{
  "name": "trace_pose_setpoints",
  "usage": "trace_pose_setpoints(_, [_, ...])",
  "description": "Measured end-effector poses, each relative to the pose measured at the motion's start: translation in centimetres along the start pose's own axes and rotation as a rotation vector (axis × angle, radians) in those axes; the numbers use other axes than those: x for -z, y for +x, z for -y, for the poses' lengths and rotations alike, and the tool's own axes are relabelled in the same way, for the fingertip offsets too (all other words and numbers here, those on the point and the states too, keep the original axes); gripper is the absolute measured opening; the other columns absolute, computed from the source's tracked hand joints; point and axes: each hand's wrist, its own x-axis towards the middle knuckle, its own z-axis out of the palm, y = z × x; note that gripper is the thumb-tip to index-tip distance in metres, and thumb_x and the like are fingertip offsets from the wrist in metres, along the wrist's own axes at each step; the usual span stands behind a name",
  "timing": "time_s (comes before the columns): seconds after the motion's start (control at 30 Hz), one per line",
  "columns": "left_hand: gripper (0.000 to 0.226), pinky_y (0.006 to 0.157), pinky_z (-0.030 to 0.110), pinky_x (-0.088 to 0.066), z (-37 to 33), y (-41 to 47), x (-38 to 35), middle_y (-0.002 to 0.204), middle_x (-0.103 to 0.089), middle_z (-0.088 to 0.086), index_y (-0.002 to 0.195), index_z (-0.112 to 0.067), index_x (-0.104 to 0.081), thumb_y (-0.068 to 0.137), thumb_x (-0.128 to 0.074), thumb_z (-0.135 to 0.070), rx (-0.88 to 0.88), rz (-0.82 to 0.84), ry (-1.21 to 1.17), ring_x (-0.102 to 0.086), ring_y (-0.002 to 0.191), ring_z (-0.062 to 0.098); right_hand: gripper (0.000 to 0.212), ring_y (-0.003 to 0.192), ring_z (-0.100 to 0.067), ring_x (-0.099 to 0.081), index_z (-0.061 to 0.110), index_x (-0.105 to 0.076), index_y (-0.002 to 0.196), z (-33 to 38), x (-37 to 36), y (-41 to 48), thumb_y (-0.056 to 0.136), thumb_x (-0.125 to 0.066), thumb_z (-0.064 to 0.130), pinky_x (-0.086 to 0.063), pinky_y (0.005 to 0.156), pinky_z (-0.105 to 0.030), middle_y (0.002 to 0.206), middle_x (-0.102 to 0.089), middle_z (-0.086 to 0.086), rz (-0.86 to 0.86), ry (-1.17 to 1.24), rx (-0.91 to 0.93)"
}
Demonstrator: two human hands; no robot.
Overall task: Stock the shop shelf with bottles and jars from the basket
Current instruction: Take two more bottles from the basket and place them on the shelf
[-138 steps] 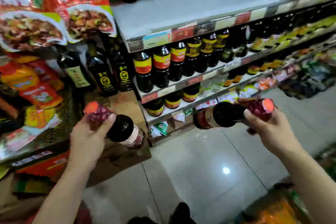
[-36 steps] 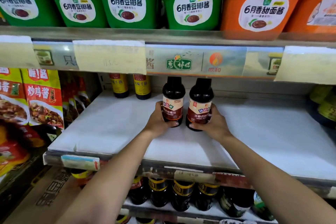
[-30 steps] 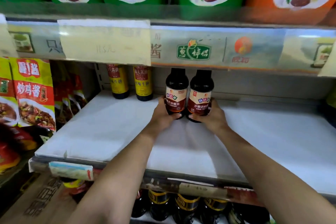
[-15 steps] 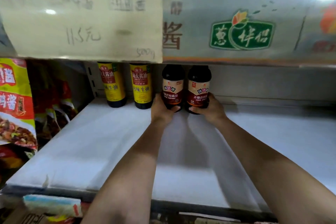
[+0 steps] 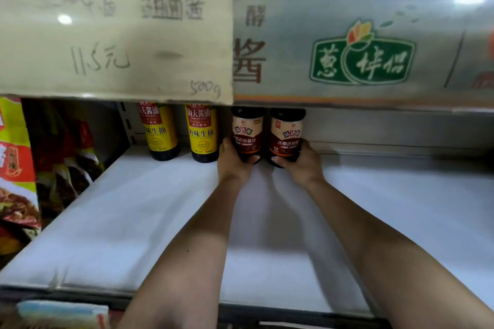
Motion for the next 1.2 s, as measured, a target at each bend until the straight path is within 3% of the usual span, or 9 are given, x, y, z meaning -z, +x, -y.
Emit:
trace_pose_setpoints(0.67, [0.076, 0.093, 0.039, -0.046, 1.0, 0.5, -0.6, 0.130, -0.052, 0.009, 0.123, -0.011, -0.042, 0.060, -0.082, -0.024, 0.024, -0.045, 0.009, -0.052, 0.118, 0.030, 0.068, 0.118, -0.027, -0.055, 0.009, -0.052, 0.119, 0.2, -0.1, -0.4, 0.061, -0.083, 0.029, -0.042, 0.090, -0.028, 0.125, -0.061, -0.011, -0.149, -0.026, -0.111])
trace_pose_setpoints(0.77, [0.075, 0.091, 0.039, -0.047, 0.7, 0.0, -0.2, 0.129, -0.054, 0.007, 0.124, -0.013, -0.042, 0.061, -0.080, -0.028, 0.057, 0.003, 0.014, -0.054, 0.117, 0.029, 0.063, 0.114, -0.028, -0.057, 0.006, -0.055, 0.115, 0.6, 0.1, -0.8, 0.062, -0.083, 0.026, -0.041, 0.084, -0.025, 0.121, -0.062, -0.014, -0.149, -0.028, -0.089])
trace_pose_setpoints(0.87, [0.070, 0.091, 0.035, -0.045, 0.2, -1.6, 1.1, 0.129, -0.053, 0.002, 0.127, -0.015, -0.035, 0.070, -0.076, -0.020, 0.070, 0.075, -0.117, -0.054, 0.115, 0.023, 0.073, 0.119, -0.027, -0.054, 0.008, -0.048, 0.125, 0.9, 0.6, -0.8, 0.062, -0.083, 0.025, -0.041, 0.086, -0.026, 0.128, -0.058, -0.013, -0.100, -0.015, -0.053])
trace_pose_setpoints(0.97, [0.056, 0.084, 0.028, -0.045, -0.4, -5.0, 3.4, 0.109, -0.052, -0.003, 0.125, -0.013, -0.036, 0.079, -0.068, -0.012, 0.110, 0.103, -0.119, -0.053, 0.096, 0.013, 0.075, 0.121, -0.031, -0.051, 0.005, -0.044, 0.129, 1.6, 1.9, -2.1, 0.066, -0.081, 0.020, -0.042, 0.088, -0.032, 0.132, -0.055, -0.015, -0.038, 0.010, -0.040])
trace_pose_setpoints(1.03, [0.030, 0.076, 0.022, -0.050, -0.4, -7.2, 5.8, 0.085, -0.055, -0.008, 0.106, -0.018, -0.042, 0.084, -0.061, -0.012, 0.153, 0.139, -0.108, -0.054, 0.074, 0.005, 0.058, 0.119, -0.032, -0.052, 0.002, -0.049, 0.125, 2.1, 2.9, -3.9, 0.075, -0.073, 0.019, -0.041, 0.089, -0.033, 0.129, -0.056, -0.017, -0.023, -0.012, -0.006])
trace_pose_setpoints(1.07, [0.014, 0.066, 0.020, -0.053, -0.8, -8.1, 7.3, 0.068, -0.053, -0.009, 0.093, -0.018, -0.043, 0.087, -0.055, -0.014, 0.129, 0.209, -0.131, -0.053, 0.061, 0.002, 0.049, 0.116, -0.031, -0.054, 0.002, -0.052, 0.122, 2.6, 3.4, -4.6, 0.080, -0.069, 0.020, -0.041, 0.089, -0.032, 0.126, -0.058, -0.017, -0.029, -0.026, 0.013])
trace_pose_setpoints(1.1, [0.012, 0.055, 0.019, -0.054, -1.0, -10.4, 9.1, 0.054, -0.049, -0.007, 0.079, -0.016, -0.044, 0.089, -0.049, -0.014, 0.156, 0.185, -0.216, -0.051, 0.049, 0.003, 0.041, 0.112, -0.028, -0.055, 0.002, -0.055, 0.119, 3.1, 3.8, -6.4, 0.083, -0.065, 0.019, -0.041, 0.088, -0.030, 0.121, -0.061, -0.015, -0.015, -0.027, 0.038])
trace_pose_setpoints(1.13, [0.021, 0.047, 0.019, -0.052, -2.1, -11.3, 10.8, 0.048, -0.047, -0.002, 0.069, -0.014, -0.044, 0.090, -0.046, -0.012, 0.185, 0.159, -0.250, -0.050, 0.041, 0.005, 0.035, 0.106, -0.023, -0.056, 0.002, -0.058, 0.115, 3.8, 4.1, -7.0, 0.084, -0.062, 0.017, -0.041, 0.088, -0.027, 0.114, -0.063, -0.012, -0.024, 0.015, 0.047])
trace_pose_setpoints(1.2, [0.023, 0.046, 0.018, -0.048, -3.2, -14.8, 14.3, 0.061, -0.054, 0.002, 0.072, -0.016, -0.048, 0.090, -0.048, -0.001, 0.169, 0.021, -0.228, -0.057, 0.041, 0.002, 0.024, 0.091, -0.012, -0.056, 0.001, -0.062, 0.106, 5.4, 4.3, -9.8, 0.084, -0.060, 0.010, -0.045, 0.084, -0.017, 0.100, -0.064, -0.009, 0.034, 0.147, 0.076])
